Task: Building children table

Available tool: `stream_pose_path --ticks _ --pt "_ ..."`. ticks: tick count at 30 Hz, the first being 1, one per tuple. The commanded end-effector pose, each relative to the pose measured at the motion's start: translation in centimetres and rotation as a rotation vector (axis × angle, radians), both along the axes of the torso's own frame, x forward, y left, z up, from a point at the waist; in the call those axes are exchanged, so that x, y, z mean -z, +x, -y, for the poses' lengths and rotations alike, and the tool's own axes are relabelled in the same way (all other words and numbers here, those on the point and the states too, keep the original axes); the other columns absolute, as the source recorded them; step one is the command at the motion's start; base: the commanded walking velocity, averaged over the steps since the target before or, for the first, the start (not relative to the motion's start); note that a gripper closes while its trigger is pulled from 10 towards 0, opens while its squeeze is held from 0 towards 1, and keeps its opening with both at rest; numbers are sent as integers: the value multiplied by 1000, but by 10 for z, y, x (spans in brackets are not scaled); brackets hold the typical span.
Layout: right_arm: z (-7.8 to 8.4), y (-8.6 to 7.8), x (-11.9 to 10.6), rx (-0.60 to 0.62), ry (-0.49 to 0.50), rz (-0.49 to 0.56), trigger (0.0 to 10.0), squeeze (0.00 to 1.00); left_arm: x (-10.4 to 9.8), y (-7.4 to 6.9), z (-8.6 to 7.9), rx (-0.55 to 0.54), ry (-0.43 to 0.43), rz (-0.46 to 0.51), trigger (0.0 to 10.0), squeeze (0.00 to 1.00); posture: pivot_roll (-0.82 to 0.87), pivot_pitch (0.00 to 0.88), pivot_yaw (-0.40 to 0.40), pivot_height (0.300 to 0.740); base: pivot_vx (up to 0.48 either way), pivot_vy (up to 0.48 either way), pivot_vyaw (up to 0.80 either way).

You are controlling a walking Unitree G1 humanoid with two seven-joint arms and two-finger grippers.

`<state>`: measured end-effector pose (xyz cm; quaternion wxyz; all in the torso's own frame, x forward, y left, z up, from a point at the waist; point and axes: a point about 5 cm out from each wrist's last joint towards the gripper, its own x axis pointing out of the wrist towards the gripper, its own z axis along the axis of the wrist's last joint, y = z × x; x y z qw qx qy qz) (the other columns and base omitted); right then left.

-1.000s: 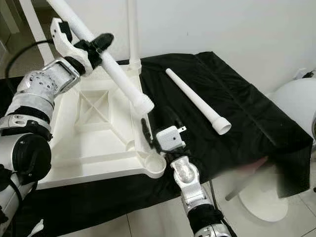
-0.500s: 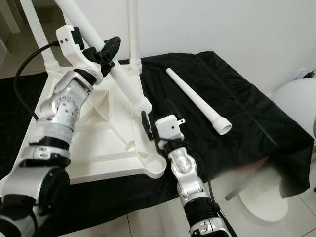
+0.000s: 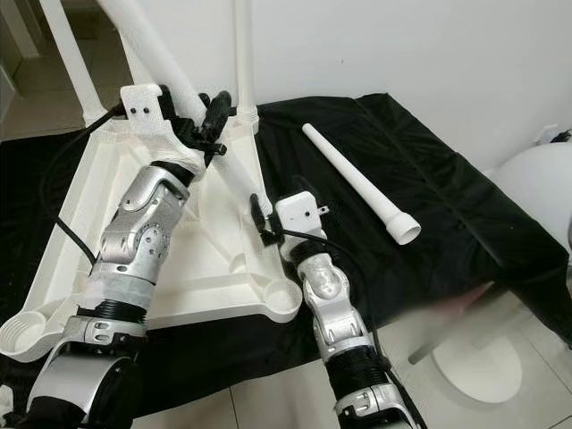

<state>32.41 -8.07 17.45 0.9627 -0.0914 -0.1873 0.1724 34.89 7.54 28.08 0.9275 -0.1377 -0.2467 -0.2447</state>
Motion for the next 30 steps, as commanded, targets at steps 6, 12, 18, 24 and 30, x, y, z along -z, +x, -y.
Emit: stream_pose_path --ticks 6,12,18,24,30 --pt "-11 2 6 -67 -33 -64 10000 0 -7 -7 7 -8 34 66 10000 0 -24 0 -18 740 0 0 0" --pt "-9 10 1 -51 -59 -76 10000 0 -6 -15 21 17 67 85 10000 0 -24 0 -19 740 0 0 0" --pt "-5 22 -6 -12 -96 -80 10000 0 -4 -21 34 48 88 96 10000 0 -23 0 -17 740 0 0 0" --pt "-7 31 -13 7 -153 -72 10000 0 -3 -25 40 55 110 107 10000 0 -17 0 -15 740 0 0 0" --pt "-9 35 -16 2 -202 -50 10000 0 -5 -25 41 56 115 110 10000 0 -14 0 -16 740 0 0 0"
